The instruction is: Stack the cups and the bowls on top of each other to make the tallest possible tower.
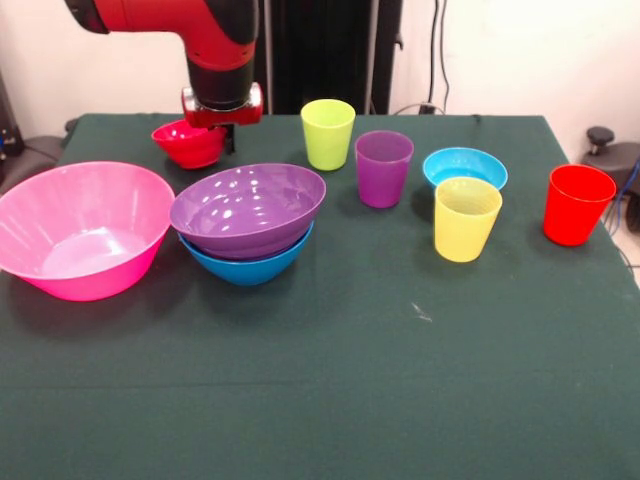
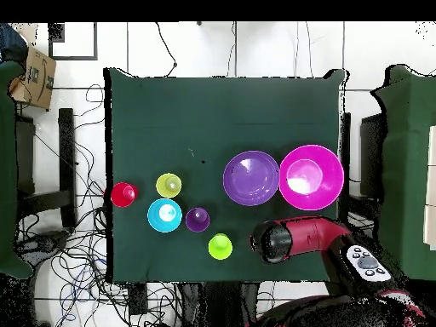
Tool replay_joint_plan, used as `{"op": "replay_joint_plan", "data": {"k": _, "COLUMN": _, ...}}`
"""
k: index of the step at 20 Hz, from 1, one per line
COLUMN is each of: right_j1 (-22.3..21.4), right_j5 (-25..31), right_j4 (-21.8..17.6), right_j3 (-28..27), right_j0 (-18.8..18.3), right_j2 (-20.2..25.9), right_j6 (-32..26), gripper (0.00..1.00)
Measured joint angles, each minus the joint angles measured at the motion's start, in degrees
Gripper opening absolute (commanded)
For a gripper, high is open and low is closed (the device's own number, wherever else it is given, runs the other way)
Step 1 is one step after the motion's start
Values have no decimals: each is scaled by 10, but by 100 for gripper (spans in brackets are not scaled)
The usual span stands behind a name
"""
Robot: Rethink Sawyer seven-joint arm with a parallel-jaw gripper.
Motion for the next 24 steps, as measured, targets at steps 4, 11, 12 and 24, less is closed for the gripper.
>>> {"op": "replay_joint_plan", "data": {"k": 4, "right_j1": -25, "right_j5": -1, "right_j4": 14, "right_j3": 17, "right_j0": -1, "right_j2": 0, "right_j6": 0, "gripper": 0}}
{"op": "replay_joint_plan", "data": {"k": 11, "right_j1": -134, "right_j5": 2, "right_j4": 105, "right_j3": 71, "right_j0": -2, "right_j2": 11, "right_j6": 0, "gripper": 0}}
{"op": "replay_joint_plan", "data": {"k": 12, "right_j1": -150, "right_j5": 3, "right_j4": 119, "right_j3": 76, "right_j0": -2, "right_j2": 12, "right_j6": 0, "gripper": 0}}
{"op": "replay_joint_plan", "data": {"k": 24, "right_j1": -249, "right_j5": 59, "right_j4": 191, "right_j3": 81, "right_j0": 27, "right_j2": 12, "right_j6": 0, "gripper": 0}}
